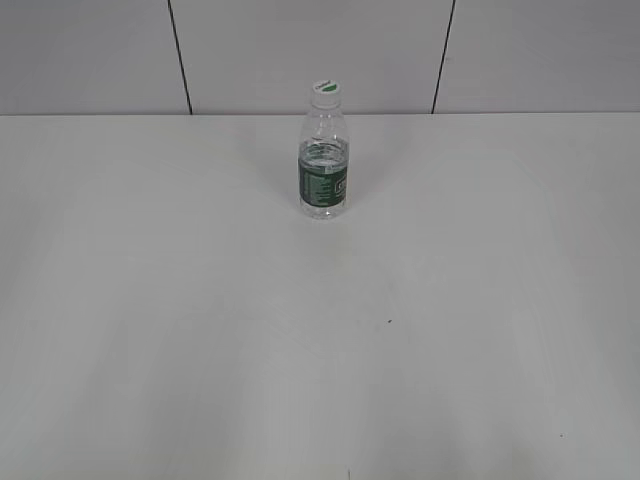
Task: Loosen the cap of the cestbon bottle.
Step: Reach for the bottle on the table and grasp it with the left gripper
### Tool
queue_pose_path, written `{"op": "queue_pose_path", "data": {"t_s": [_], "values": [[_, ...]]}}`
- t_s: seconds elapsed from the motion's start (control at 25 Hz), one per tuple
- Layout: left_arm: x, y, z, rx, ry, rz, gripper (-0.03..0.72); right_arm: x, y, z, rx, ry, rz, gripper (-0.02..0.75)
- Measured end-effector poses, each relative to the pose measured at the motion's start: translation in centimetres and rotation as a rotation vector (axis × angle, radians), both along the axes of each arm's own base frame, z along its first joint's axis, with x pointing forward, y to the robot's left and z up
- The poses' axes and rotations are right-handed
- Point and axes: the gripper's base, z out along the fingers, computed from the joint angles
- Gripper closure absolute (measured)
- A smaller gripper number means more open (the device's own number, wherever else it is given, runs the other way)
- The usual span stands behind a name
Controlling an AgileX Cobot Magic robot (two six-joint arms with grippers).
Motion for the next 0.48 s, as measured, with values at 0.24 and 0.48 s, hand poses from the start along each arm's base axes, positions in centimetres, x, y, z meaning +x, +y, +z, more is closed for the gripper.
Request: {"op": "queue_pose_path", "data": {"t_s": [0.24,0.48], "values": [[0.0,0.0,0.0,0.0,0.0,0.0,0.318,0.0,0.0,0.0,0.0,0.0,0.0,0.295],[0.0,0.0,0.0,0.0,0.0,0.0,0.318,0.0,0.0,0.0,0.0,0.0,0.0,0.295]]}}
